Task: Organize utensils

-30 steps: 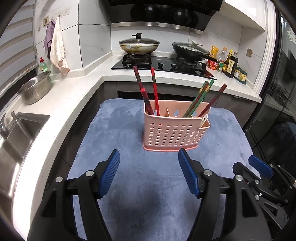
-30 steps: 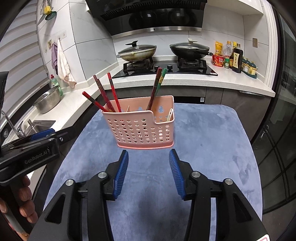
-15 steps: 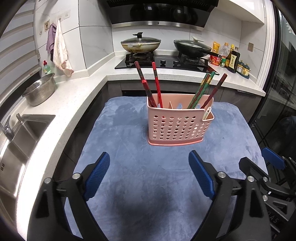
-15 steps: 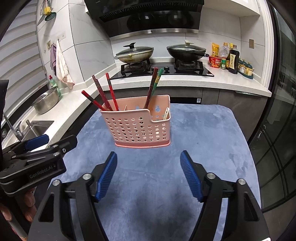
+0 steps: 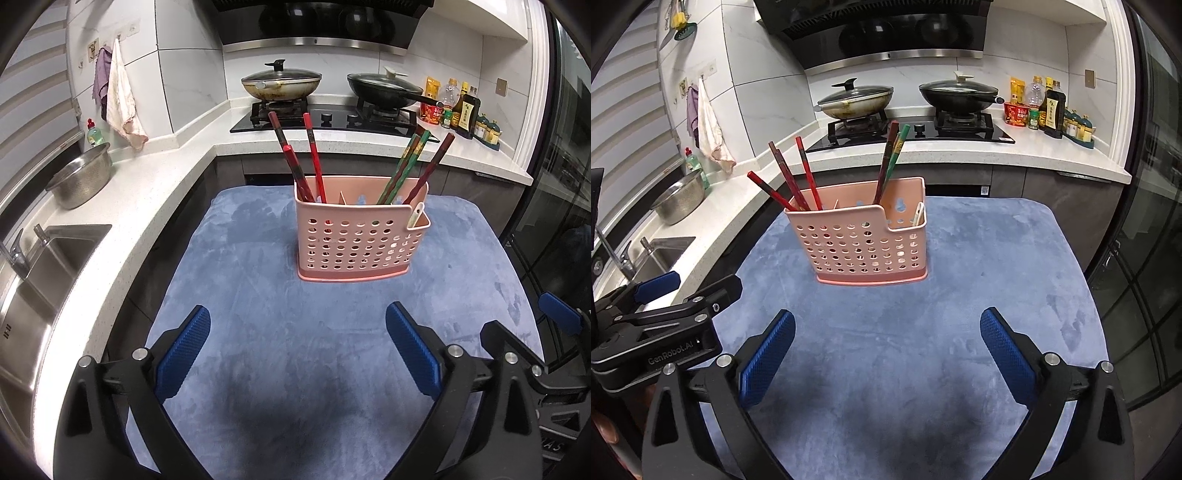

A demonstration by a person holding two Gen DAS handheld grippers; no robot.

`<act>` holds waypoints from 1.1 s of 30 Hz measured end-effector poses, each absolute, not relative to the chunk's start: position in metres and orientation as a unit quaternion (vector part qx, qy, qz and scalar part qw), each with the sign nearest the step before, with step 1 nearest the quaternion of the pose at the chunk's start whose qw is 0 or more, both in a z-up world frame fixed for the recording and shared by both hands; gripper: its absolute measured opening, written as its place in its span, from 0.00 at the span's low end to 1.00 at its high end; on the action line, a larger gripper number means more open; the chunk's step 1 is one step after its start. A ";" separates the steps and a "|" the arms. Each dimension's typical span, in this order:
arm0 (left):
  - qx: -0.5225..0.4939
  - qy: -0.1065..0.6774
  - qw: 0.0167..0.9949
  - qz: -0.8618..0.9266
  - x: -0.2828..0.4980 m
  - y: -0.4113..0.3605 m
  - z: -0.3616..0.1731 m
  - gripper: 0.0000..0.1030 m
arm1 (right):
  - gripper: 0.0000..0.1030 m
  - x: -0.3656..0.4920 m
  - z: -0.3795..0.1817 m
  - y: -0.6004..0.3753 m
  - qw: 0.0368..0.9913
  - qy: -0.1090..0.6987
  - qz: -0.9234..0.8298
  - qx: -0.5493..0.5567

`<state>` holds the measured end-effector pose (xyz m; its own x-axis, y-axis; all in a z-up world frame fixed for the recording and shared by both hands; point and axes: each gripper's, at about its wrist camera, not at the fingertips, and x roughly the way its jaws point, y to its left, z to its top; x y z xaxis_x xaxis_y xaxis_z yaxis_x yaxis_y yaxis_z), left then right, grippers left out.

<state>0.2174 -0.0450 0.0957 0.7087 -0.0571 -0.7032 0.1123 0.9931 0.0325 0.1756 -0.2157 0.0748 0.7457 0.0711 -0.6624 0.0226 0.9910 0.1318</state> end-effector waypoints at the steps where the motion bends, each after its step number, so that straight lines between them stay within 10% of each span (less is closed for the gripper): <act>1: 0.037 0.378 0.924 -0.046 0.217 -0.045 0.095 0.90 | 0.94 0.175 0.075 -0.216 0.932 0.356 0.012 0.064; 33: 0.044 0.376 0.925 -0.005 0.212 -0.039 0.088 0.93 | 0.94 0.175 0.068 -0.219 0.930 0.364 -0.009 0.047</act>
